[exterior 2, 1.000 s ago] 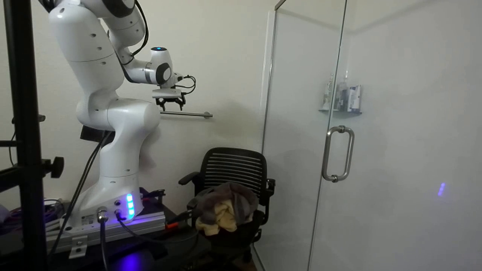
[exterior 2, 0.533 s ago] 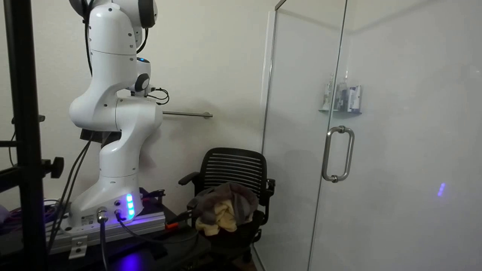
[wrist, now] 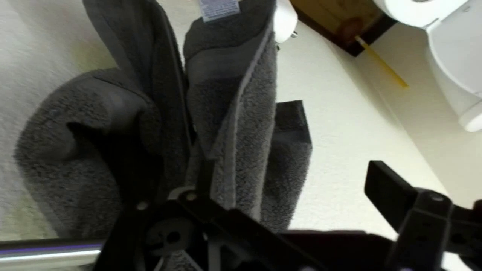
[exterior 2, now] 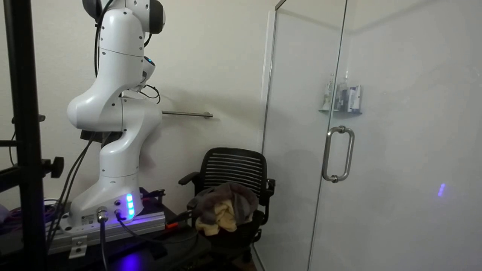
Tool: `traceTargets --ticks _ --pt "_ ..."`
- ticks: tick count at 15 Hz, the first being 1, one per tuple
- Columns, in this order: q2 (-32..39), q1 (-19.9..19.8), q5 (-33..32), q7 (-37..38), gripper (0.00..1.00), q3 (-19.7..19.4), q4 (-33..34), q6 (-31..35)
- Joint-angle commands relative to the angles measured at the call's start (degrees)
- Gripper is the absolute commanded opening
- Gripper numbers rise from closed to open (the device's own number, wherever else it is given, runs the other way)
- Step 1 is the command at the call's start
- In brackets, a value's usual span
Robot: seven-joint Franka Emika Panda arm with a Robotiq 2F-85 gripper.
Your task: Remove the towels from the rail and place them on the black chair
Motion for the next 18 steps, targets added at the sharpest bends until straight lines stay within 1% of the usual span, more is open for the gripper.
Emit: traceTargets --ticks 1,3,5,6,7,9,11,13,16,17,18 --pt "0.5 -6.2 2.4 -1.6 1.0 5.8 0.6 -1.7" --pt "0.4 -8.5 2.2 -1.3 1.0 8.2 0.6 -1.6" --pt "1.1 -10.3 1.9 -0.3 1.0 9.4 0.3 -0.3" --pt "2.2 -11.4 1.9 -0.9 1.0 10.6 0.7 -0.1" --pt "4.1 -11.7 3.4 -2.6 1.0 11.7 1.8 -0.7" --pt "7.1 -13.0 4.3 -3.9 1.0 14.5 3.4 -1.6" --pt "9.6 -14.4 4.0 -4.1 1.0 17.4 4.9 -2.0" --pt "11.8 -16.2 2.0 -2.8 1.0 20.2 6.2 -0.3" --pt "15.0 -19.1 2.1 -2.7 1.0 23.4 8.2 3.2" --pt "16.0 -20.1 1.0 -1.8 1.0 24.5 8.9 4.4" --pt "16.9 -21.2 -1.5 0.5 1.0 25.4 9.3 4.8"
